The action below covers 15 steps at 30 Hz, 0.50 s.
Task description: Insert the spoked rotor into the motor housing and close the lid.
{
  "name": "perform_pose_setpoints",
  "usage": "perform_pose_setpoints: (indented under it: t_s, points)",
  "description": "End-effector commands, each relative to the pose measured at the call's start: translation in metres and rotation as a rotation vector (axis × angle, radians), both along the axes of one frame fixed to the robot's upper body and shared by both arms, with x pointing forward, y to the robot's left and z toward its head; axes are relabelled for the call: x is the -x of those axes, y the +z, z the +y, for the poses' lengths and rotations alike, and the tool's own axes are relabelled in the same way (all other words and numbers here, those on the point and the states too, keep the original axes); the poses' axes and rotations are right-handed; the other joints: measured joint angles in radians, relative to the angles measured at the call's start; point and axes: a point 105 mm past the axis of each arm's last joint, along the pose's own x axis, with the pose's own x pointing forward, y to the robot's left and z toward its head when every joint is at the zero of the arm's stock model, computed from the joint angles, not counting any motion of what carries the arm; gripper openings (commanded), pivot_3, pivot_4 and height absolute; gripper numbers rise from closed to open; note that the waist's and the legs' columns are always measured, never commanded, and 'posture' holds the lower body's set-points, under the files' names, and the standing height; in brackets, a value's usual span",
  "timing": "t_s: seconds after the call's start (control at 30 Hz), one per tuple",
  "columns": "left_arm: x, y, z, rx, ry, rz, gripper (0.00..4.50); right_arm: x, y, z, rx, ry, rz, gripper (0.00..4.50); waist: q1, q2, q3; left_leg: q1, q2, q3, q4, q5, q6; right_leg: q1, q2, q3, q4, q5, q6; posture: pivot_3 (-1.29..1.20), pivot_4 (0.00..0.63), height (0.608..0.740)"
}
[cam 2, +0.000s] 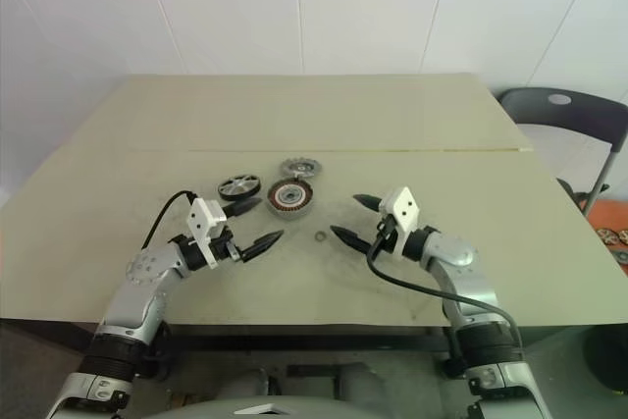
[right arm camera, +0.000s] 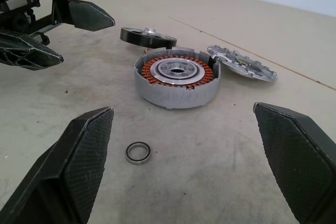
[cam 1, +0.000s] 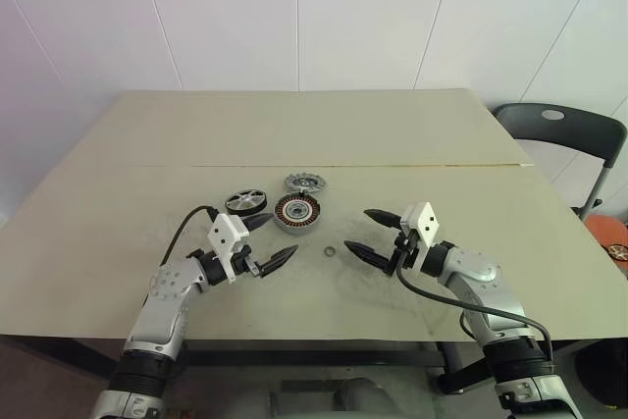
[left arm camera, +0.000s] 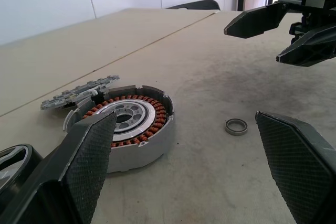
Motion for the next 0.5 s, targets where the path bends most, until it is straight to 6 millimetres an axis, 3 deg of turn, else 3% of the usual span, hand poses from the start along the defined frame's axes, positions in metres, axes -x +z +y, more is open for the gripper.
perform_pose_setpoints:
  t_s: [0.03,0.5]
  points:
    - [-0.0040,0.0149,0.0001,0.005,-0.005,-0.053,4.50,-0.0032,0.0158,0.0030,-0.012,0.017,-0.057,4.47,0.000,0.000,0.000,0.000,0.000,0.000,0.000,0.000,0.000,0.000,0.000,0.000,0.000,0.000,0.000,0.00,0.000,0.740]
    - [-0.0039,0.0188,0.0071,0.007,0.028,-0.059,4.50,-0.0083,0.0172,0.0118,-0.020,0.055,-0.048,4.47,0.000,0.000,0.000,0.000,0.000,0.000,0.000,0.000,0.000,0.000,0.000,0.000,0.000,0.000,0.000,0.00,0.000,0.740]
